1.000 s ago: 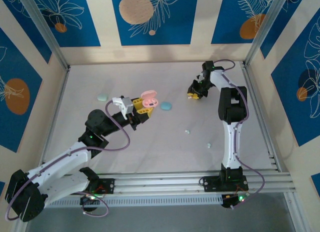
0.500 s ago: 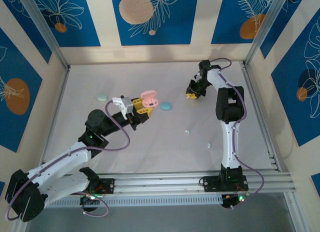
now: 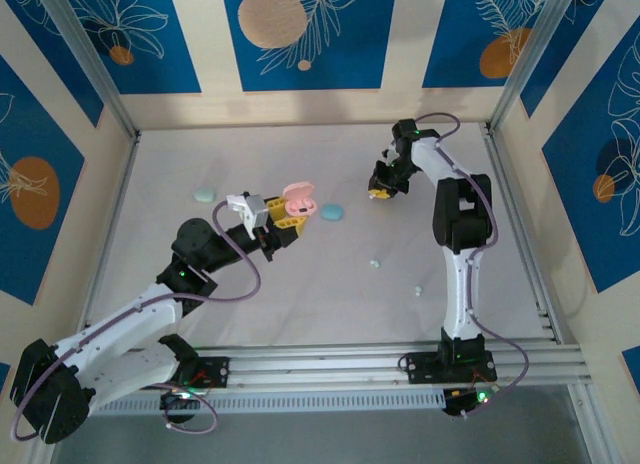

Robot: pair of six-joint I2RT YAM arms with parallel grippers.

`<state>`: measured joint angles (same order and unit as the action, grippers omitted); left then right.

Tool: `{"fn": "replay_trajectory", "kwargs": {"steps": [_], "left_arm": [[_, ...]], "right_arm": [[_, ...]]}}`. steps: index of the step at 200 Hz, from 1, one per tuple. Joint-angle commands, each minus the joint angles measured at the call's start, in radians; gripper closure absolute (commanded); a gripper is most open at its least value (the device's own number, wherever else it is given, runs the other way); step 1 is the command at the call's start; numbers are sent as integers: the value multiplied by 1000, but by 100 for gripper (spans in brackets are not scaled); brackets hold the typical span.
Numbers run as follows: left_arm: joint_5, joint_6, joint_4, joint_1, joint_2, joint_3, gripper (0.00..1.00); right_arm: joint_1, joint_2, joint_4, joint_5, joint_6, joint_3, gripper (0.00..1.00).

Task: Insert wireless bluetooth earbuds into charging case

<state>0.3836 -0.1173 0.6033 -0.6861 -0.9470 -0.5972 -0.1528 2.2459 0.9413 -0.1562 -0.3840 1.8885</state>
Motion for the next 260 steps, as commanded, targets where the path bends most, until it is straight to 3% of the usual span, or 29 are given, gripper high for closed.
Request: {"fn": "replay_trajectory", "kwargs": {"steps": [1, 53, 116, 170, 260], "left_arm": [[-26, 48, -25, -11, 12, -2, 67], [-49, 136, -19, -10, -40, -6, 67], [-46, 200, 112, -13, -153, -4, 68], [-54, 220, 127, -24, -183, -19, 68], [-83, 234, 115, -35, -193, -28, 68]], "right_arm": [[-34, -246, -2, -36, 33, -77, 79], [-133, -630, 28, -67, 28, -224, 79], [-299, -849, 70, -120, 10, -227, 78], [-437, -842, 28, -104, -18, -207, 78], [-549, -742, 17, -15, -65, -136, 78]]}}
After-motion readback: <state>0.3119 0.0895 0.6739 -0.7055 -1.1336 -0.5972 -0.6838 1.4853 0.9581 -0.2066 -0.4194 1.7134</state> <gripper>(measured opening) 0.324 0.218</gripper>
